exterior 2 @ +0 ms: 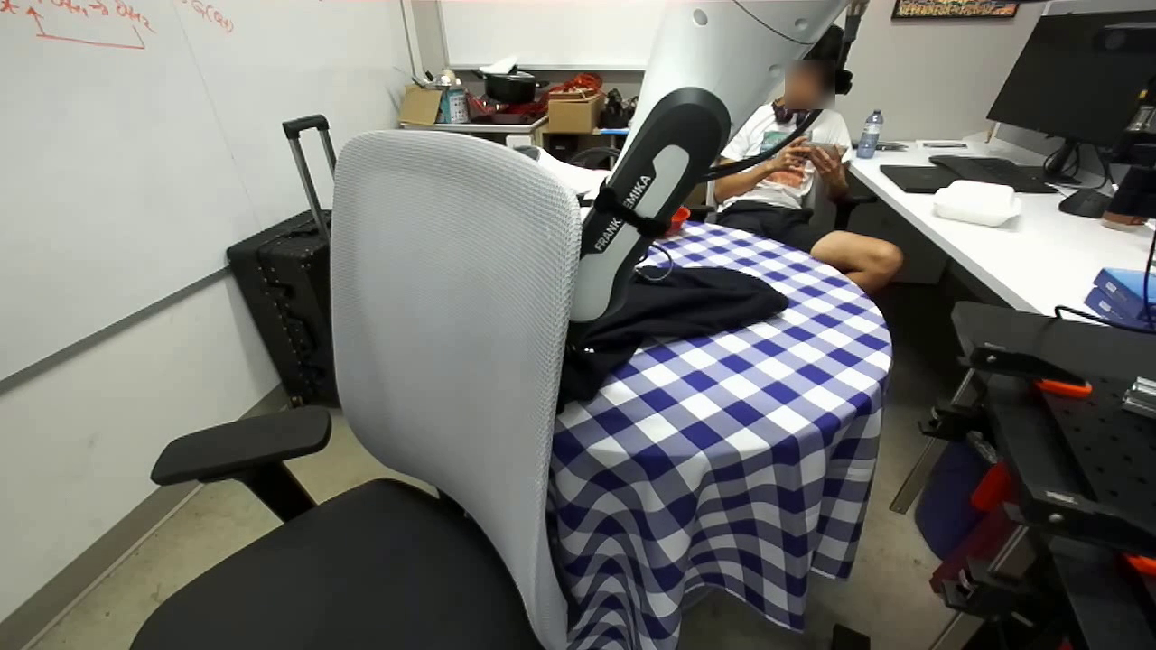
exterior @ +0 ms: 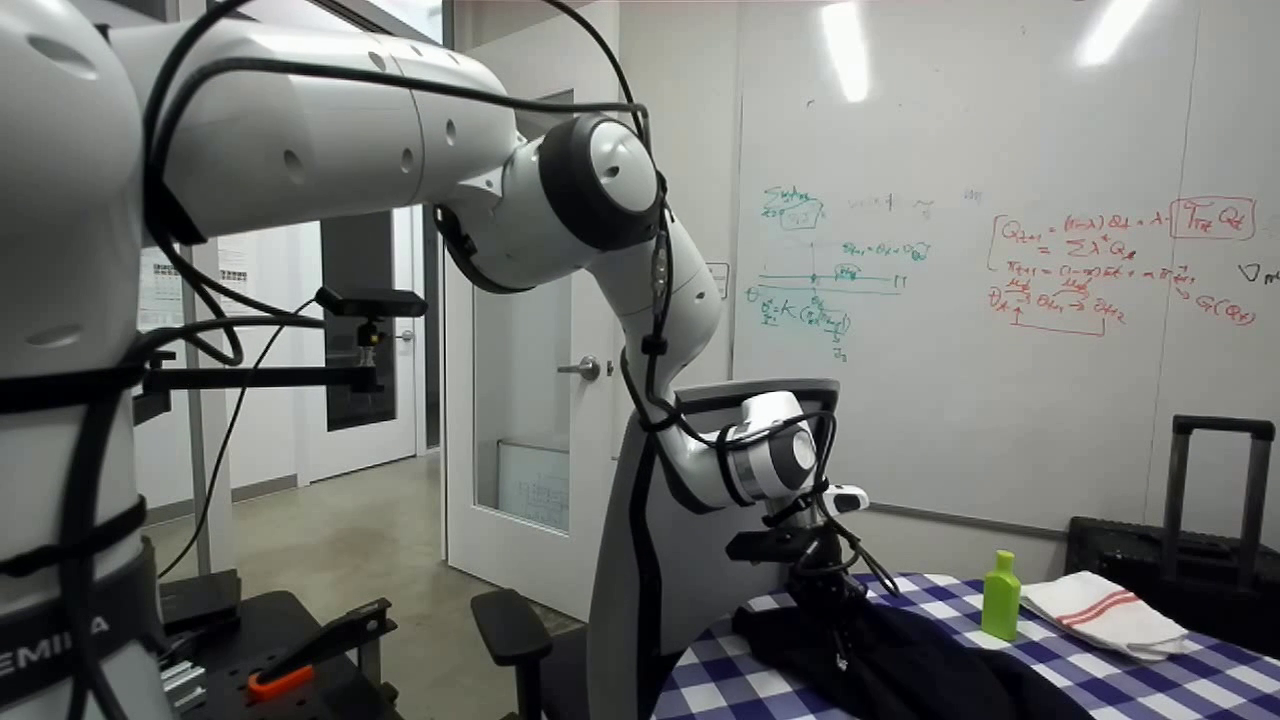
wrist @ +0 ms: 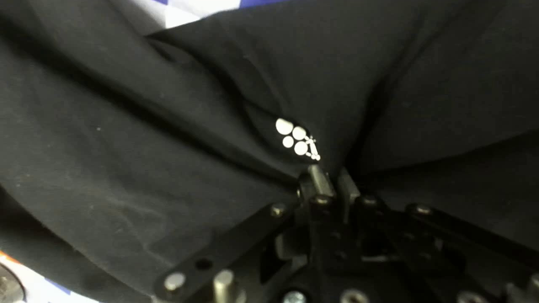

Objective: Put the black t-shirt on the backrest of the grey chair

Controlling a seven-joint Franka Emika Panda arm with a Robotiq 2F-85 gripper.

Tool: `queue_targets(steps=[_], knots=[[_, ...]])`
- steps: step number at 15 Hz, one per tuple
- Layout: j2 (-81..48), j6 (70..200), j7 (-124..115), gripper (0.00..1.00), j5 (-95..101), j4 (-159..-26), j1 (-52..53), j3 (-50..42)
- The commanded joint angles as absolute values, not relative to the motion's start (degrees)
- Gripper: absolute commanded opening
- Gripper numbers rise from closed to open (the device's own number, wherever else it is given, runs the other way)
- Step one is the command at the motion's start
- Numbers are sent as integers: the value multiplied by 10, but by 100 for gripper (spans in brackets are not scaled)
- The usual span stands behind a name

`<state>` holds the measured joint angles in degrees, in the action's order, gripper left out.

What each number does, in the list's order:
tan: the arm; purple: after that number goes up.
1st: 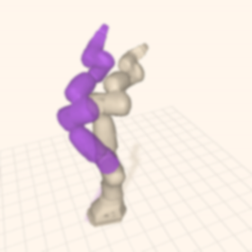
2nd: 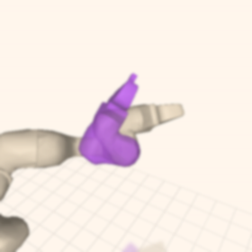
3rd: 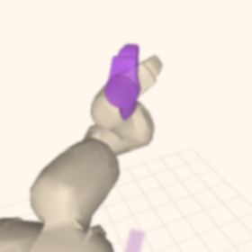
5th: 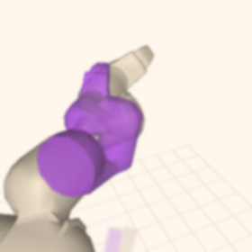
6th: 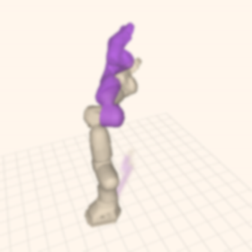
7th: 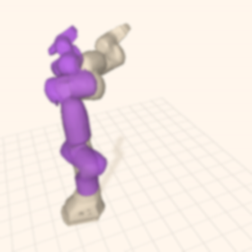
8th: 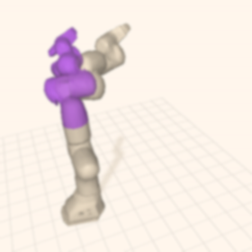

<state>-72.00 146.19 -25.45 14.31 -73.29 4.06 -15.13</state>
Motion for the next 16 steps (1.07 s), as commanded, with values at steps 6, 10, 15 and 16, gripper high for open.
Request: queue_targets(steps=[6,10,15,16], knots=[[-624,1572,-363,2,141,-873,92,-194],[-554,1622,-431,2,109,-976,160,-275],[-449,1622,-542,2,134,-1107,281,-397],[-427,1620,-553,2,139,-1128,305,-418]])
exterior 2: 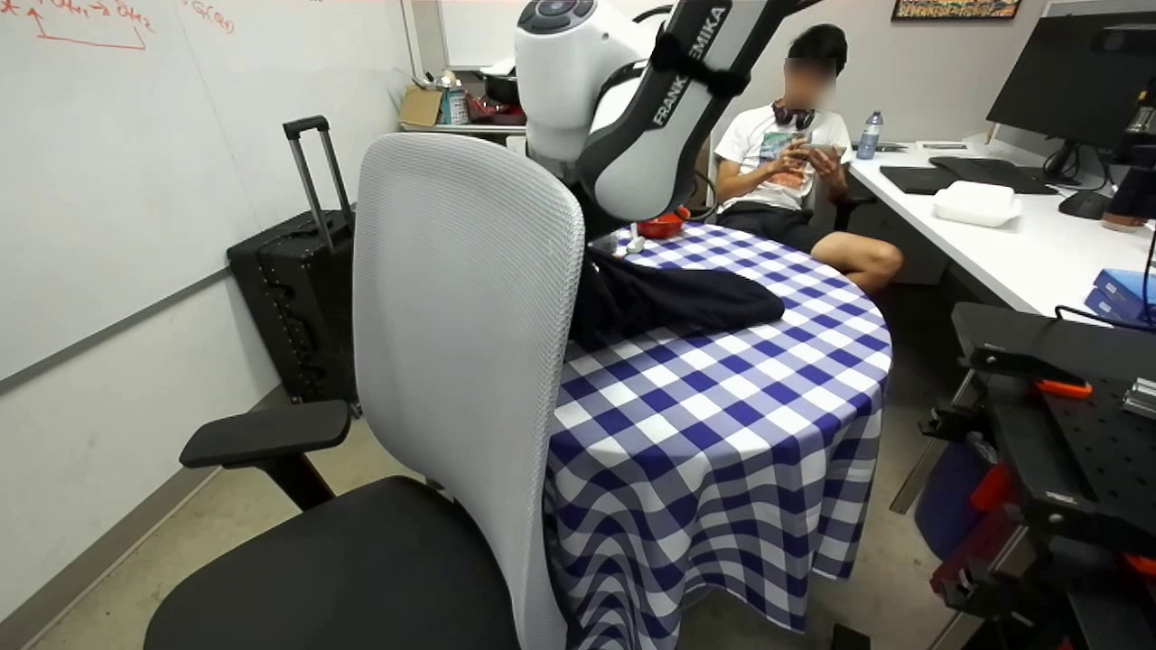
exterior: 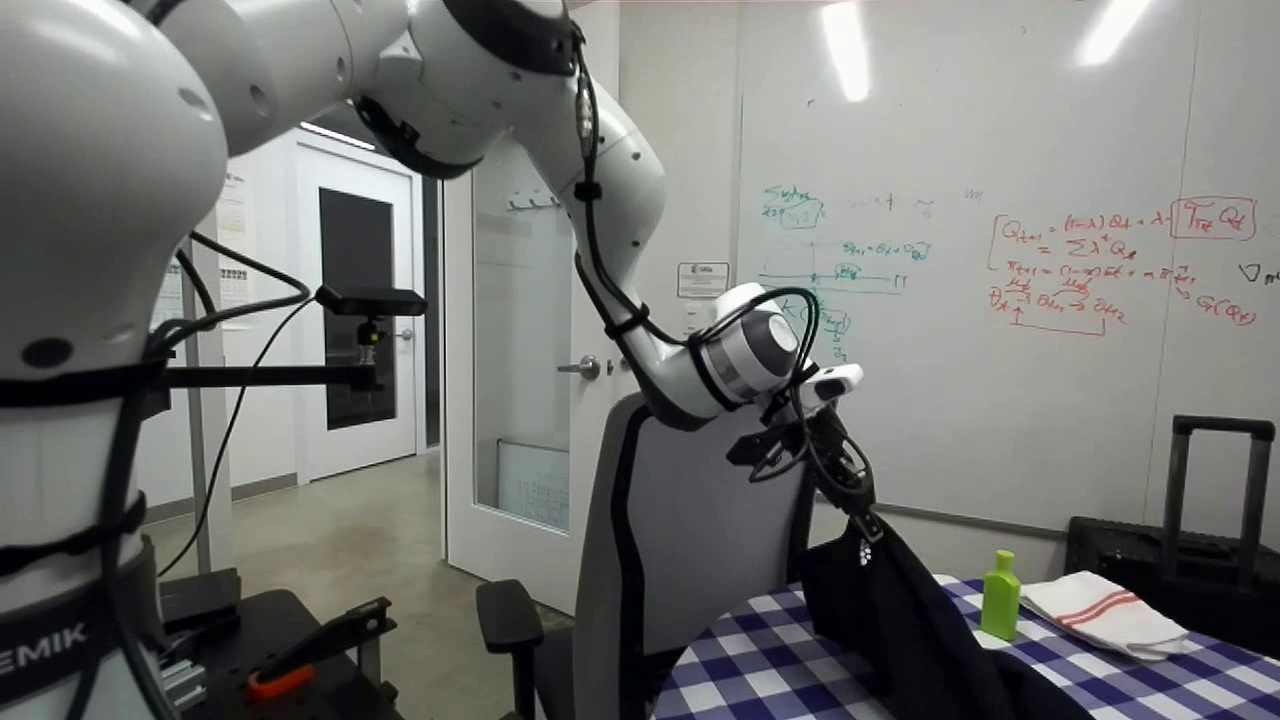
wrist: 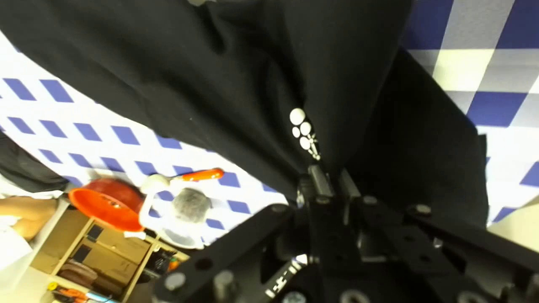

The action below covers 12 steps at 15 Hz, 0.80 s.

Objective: Put the black t-shirt on the backrest of the grey chair

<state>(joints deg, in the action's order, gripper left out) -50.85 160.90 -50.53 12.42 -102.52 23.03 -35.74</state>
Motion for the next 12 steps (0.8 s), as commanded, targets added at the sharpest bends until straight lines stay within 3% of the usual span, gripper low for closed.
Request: queue_targets(steps=[1,8,12], knots=[[-408,1619,-565,2,150,-1145,334,-446],[-328,1594,-624,2,262,-1186,594,-704],[-259,1532,-562,2,243,-1145,696,-783]])
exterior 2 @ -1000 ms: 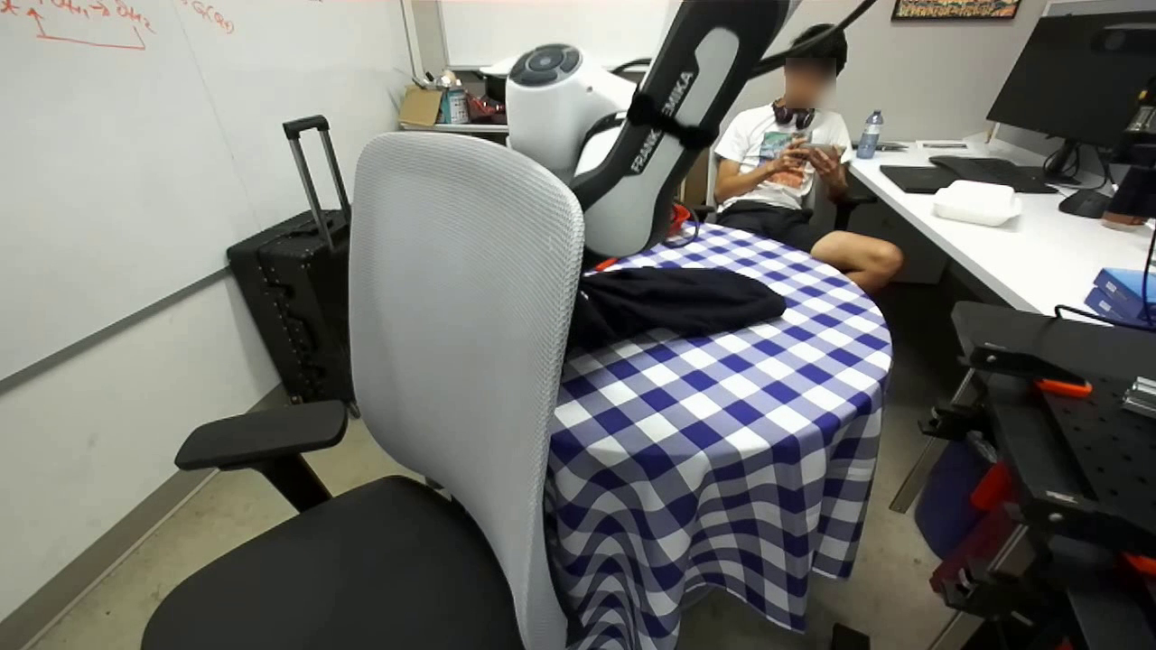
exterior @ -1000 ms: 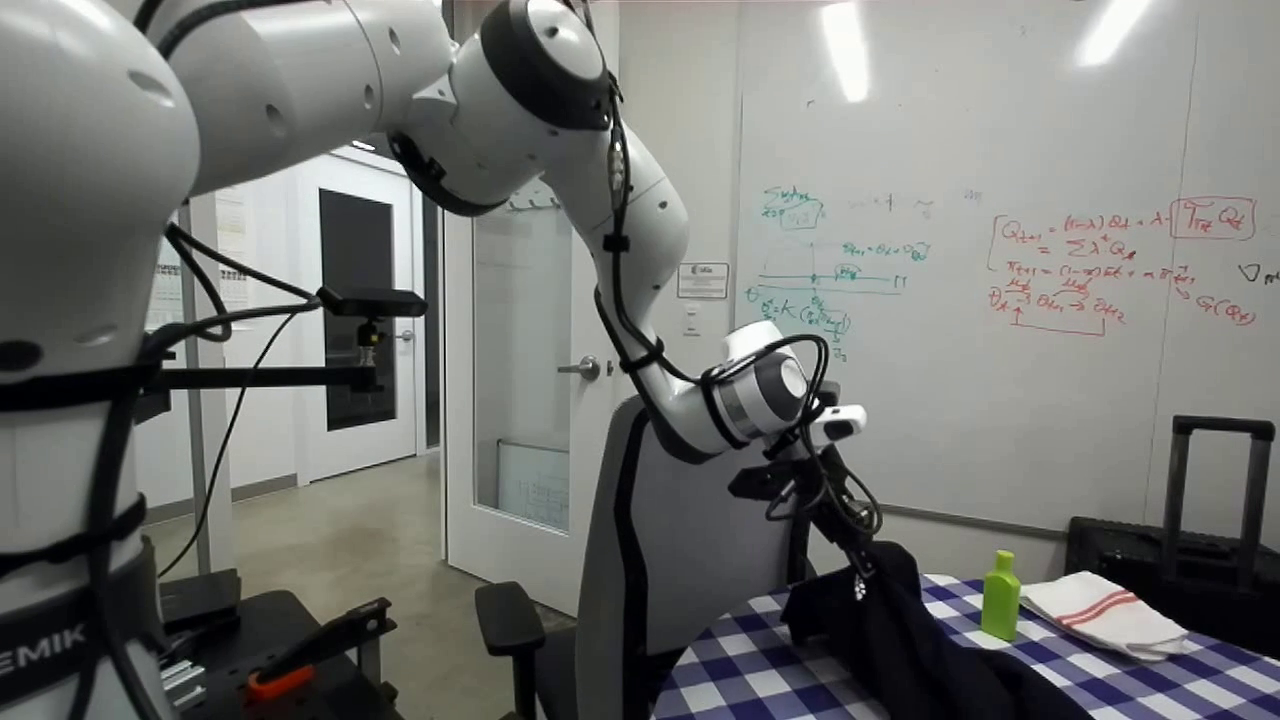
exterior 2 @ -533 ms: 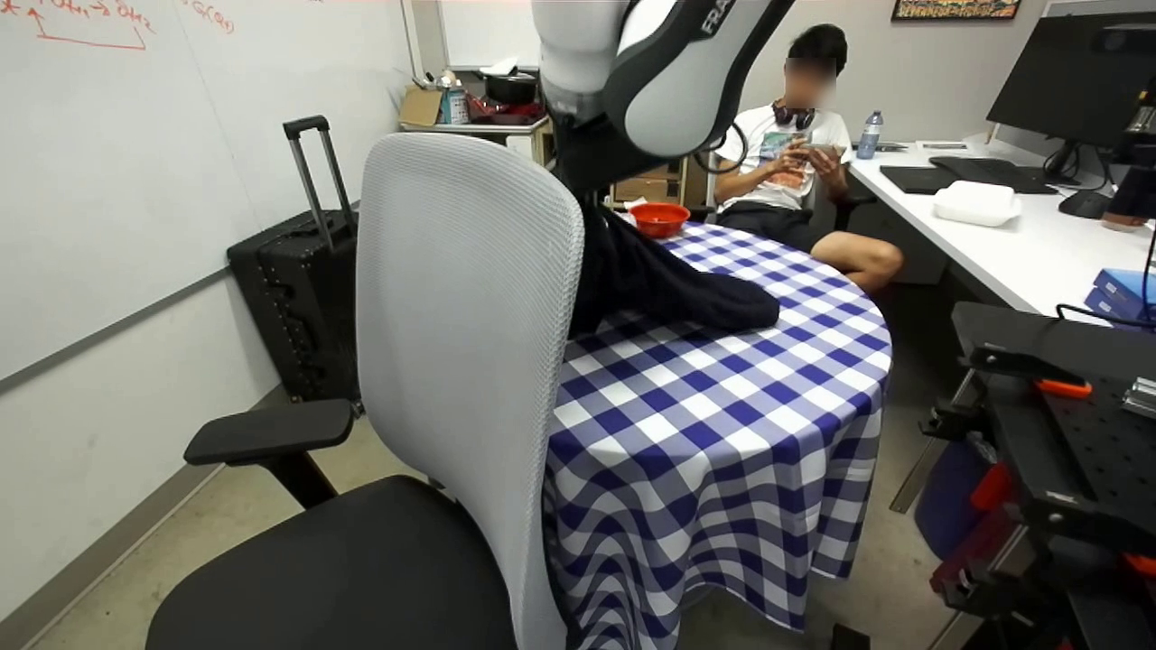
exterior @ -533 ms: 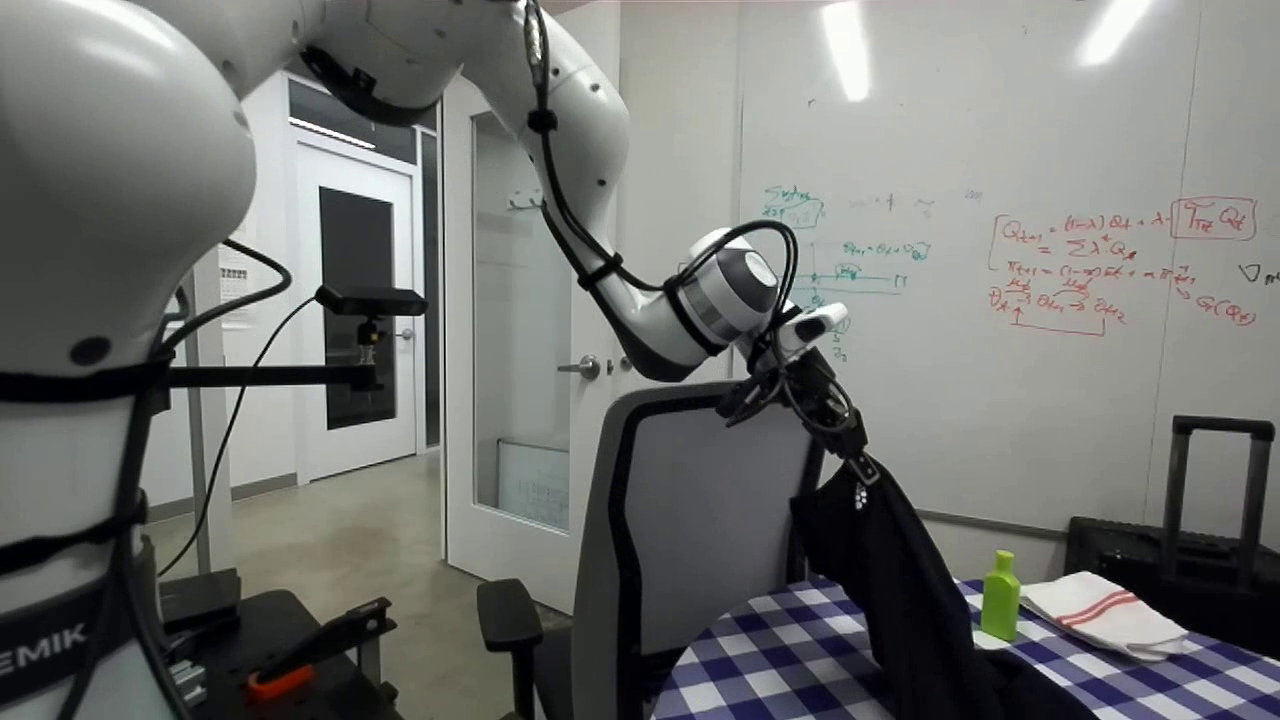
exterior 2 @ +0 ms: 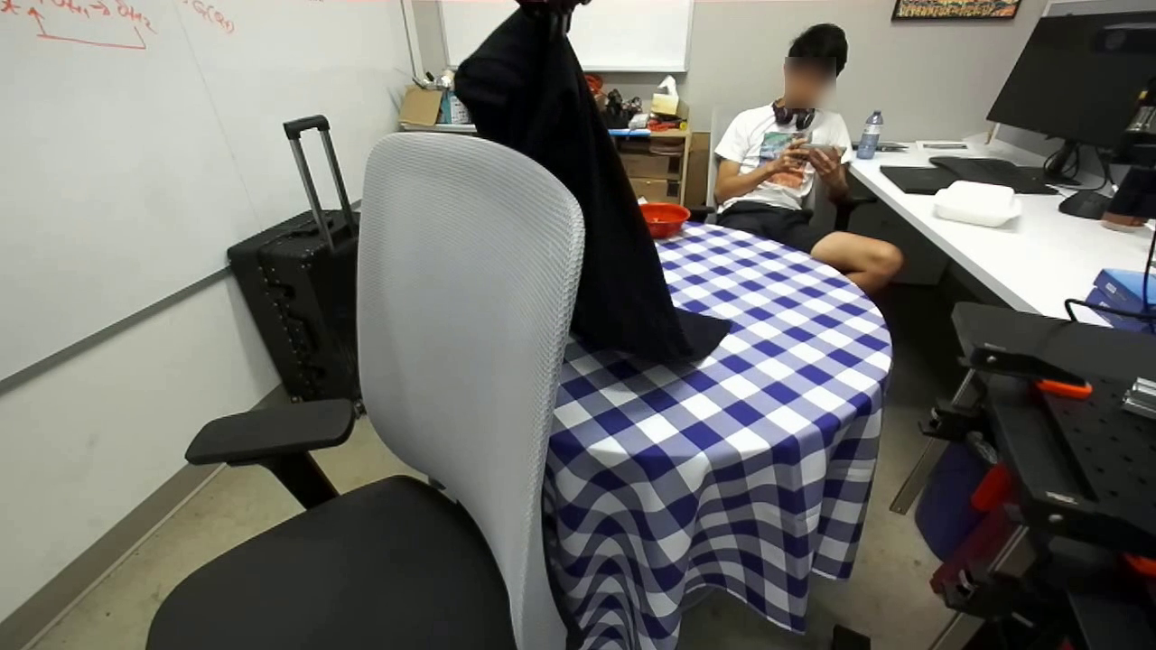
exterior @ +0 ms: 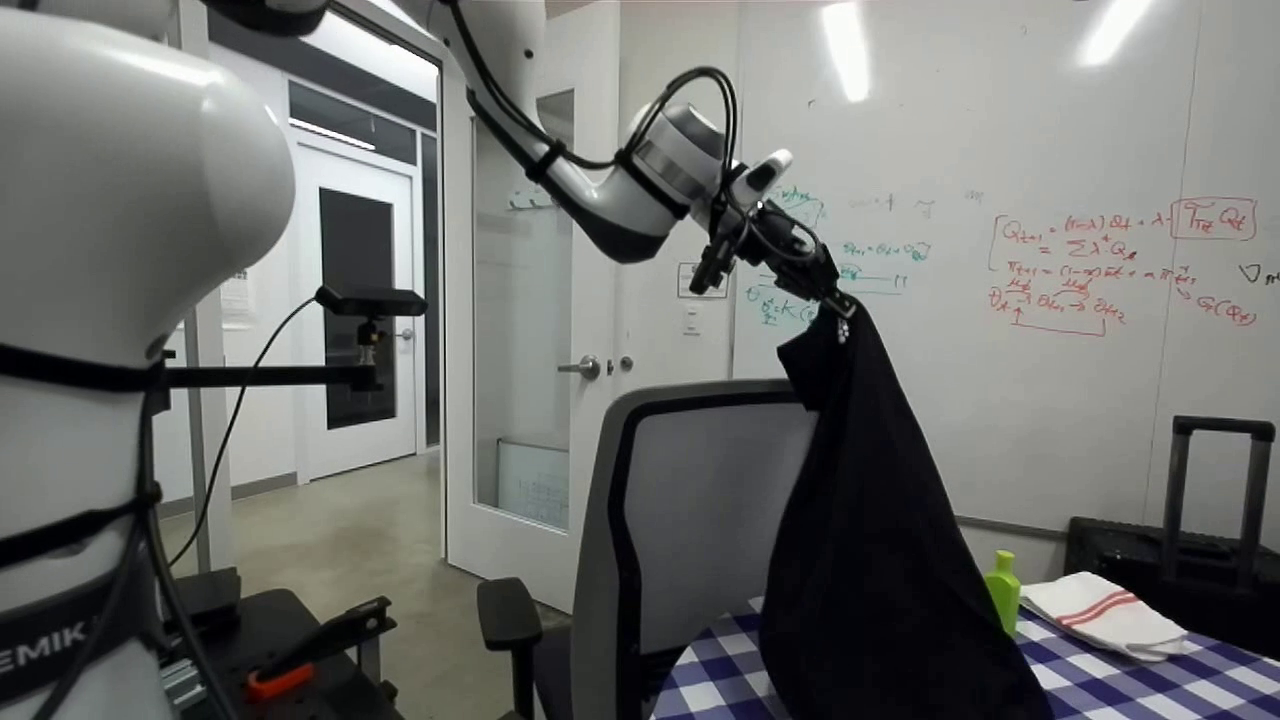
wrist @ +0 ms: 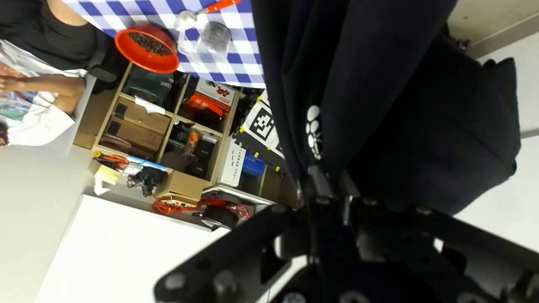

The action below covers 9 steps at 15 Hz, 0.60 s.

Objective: Put the black t-shirt on the backrest of the grey chair

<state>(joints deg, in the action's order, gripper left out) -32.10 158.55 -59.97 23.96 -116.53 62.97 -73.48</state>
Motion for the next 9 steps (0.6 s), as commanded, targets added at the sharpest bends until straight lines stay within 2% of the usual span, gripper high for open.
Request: queue_targets(steps=[1,5,9], knots=[[-244,1507,-550,2,242,-1126,717,-794],[-207,1409,-502,2,236,-1024,751,-780],[-194,1336,-472,2,241,-930,726,-695]])
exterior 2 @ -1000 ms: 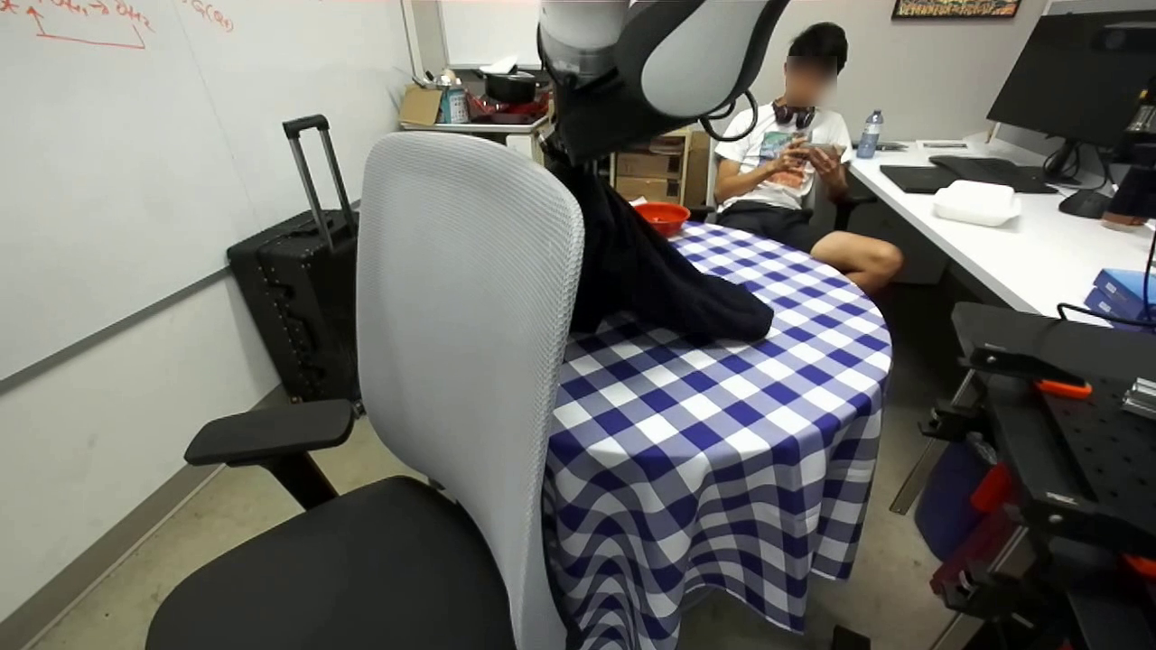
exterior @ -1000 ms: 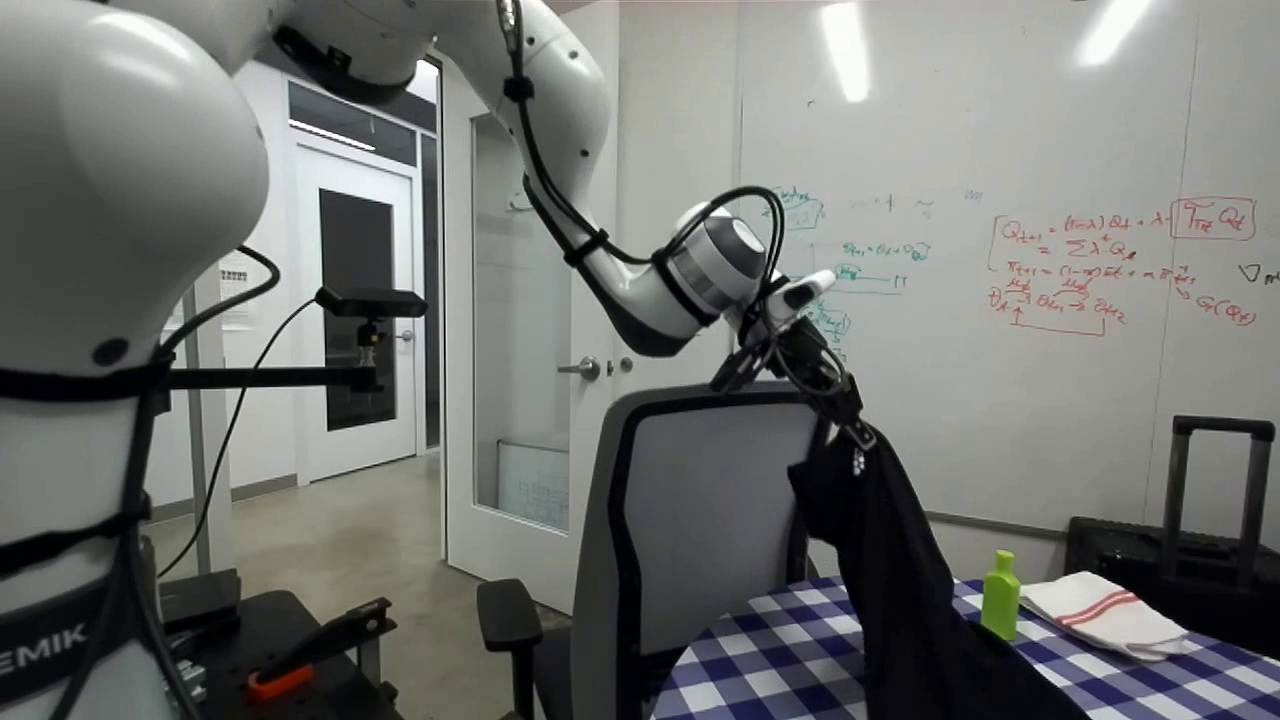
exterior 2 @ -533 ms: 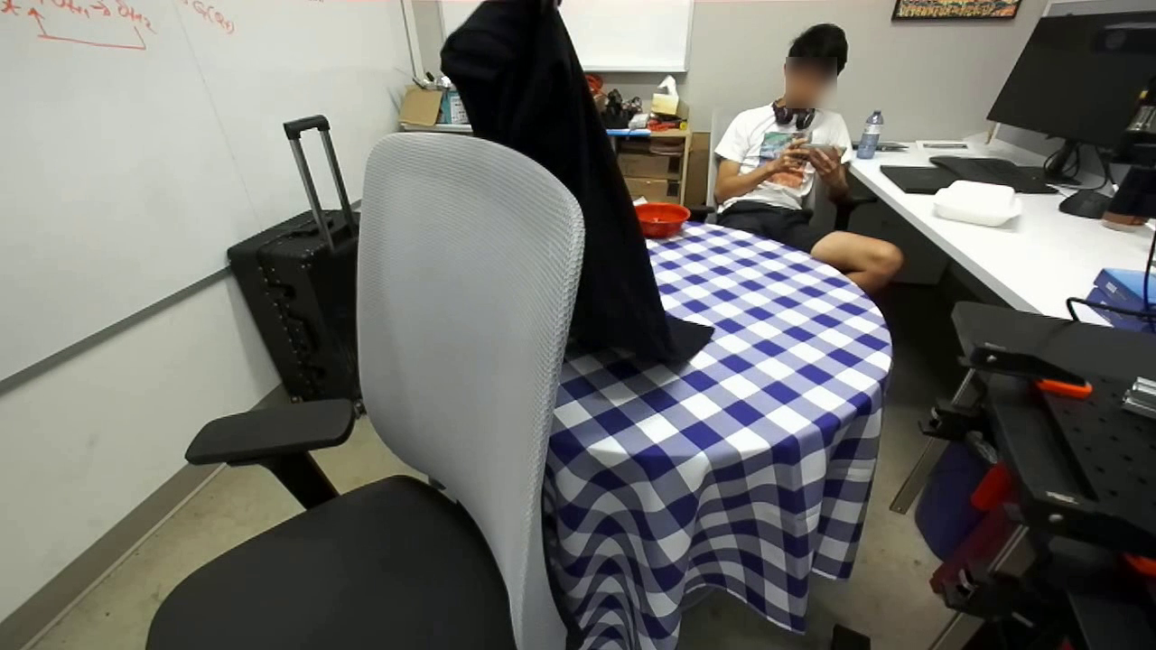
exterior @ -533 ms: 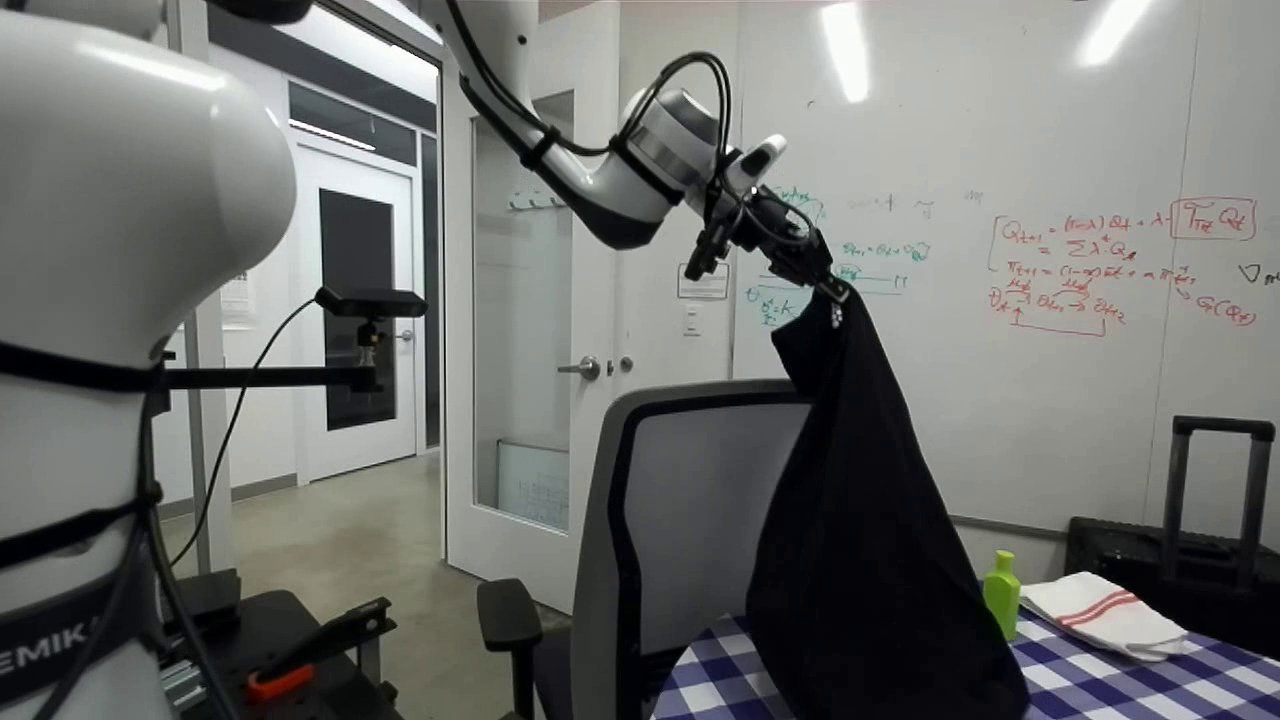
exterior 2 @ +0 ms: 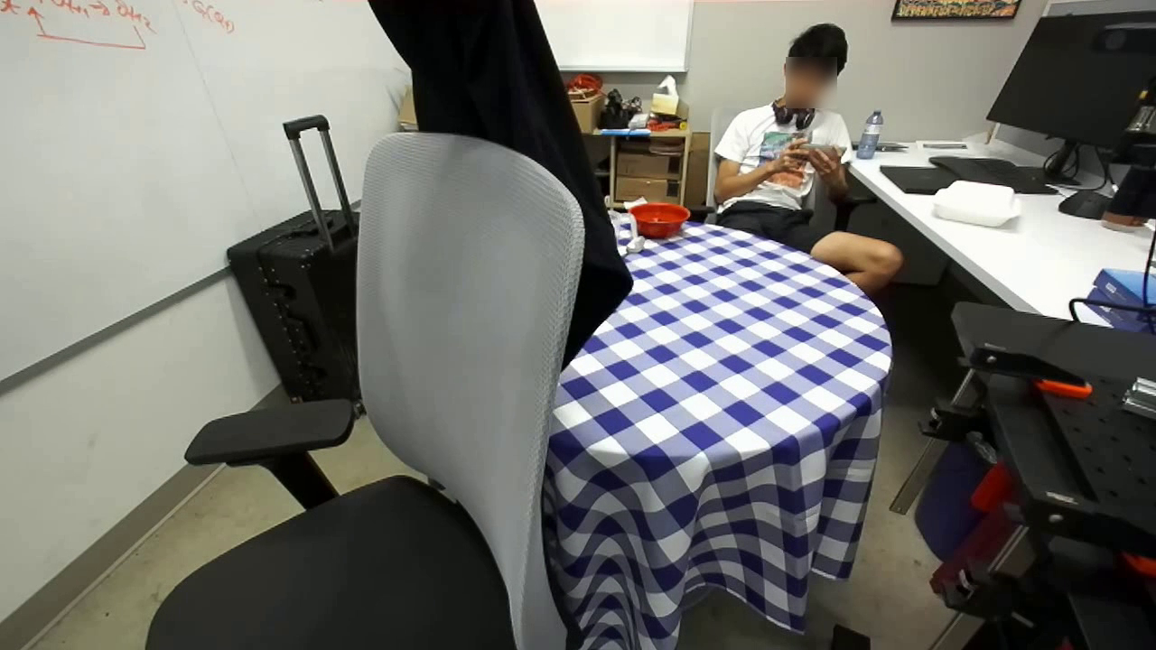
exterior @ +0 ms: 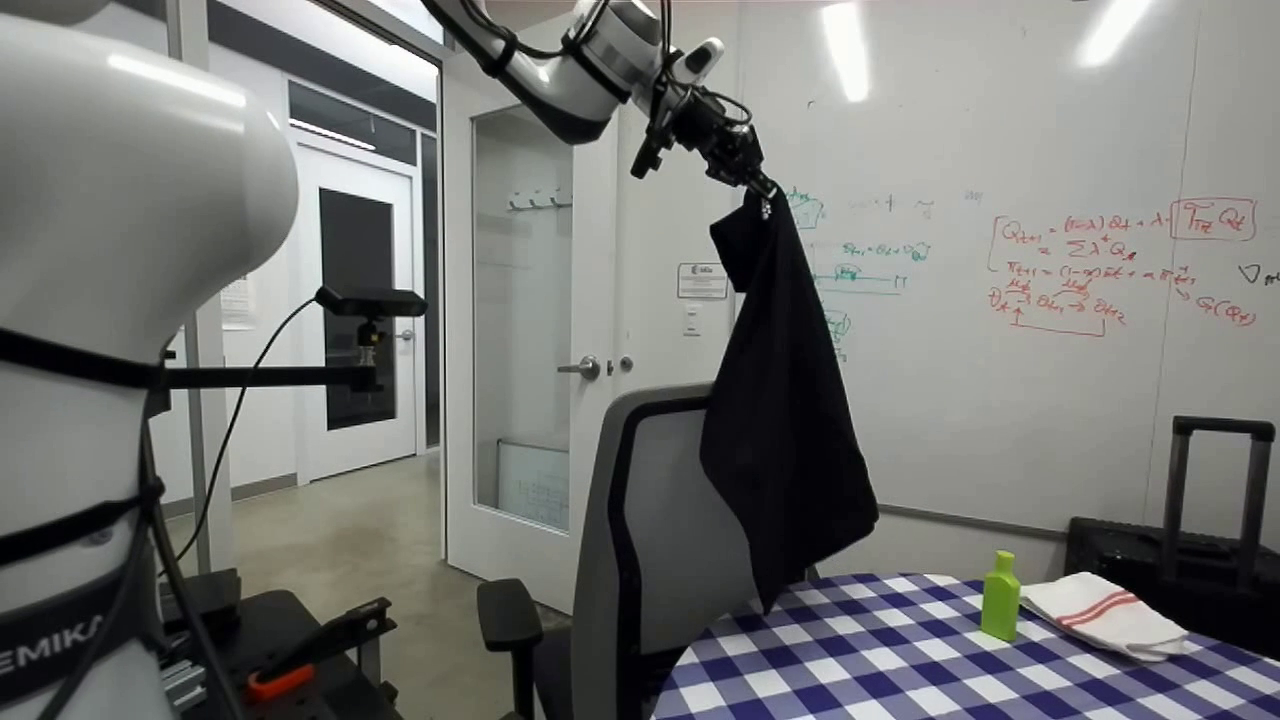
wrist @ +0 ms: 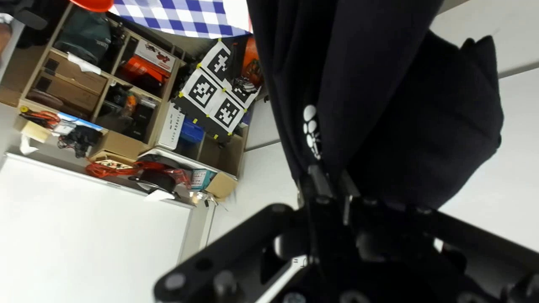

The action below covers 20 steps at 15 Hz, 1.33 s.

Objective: Put the black t-shirt on the backrest of the grey chair

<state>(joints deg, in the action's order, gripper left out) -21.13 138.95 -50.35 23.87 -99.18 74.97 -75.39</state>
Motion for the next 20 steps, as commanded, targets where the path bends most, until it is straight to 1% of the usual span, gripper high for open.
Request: queue_targets(steps=[1,3,5,12,16,19,20], knots=[[-192,1320,-463,2,242,-914,713,-665],[-194,1300,-450,2,243,-893,680,-598],[-197,1305,-424,2,222,-885,621,-509],[-253,1298,-351,2,172,-865,348,-208],[-292,1280,-333,2,174,-849,238,-105],[-323,1254,-297,2,163,-836,199,-58],[-333,1244,-290,3,165,-832,193,-50]])
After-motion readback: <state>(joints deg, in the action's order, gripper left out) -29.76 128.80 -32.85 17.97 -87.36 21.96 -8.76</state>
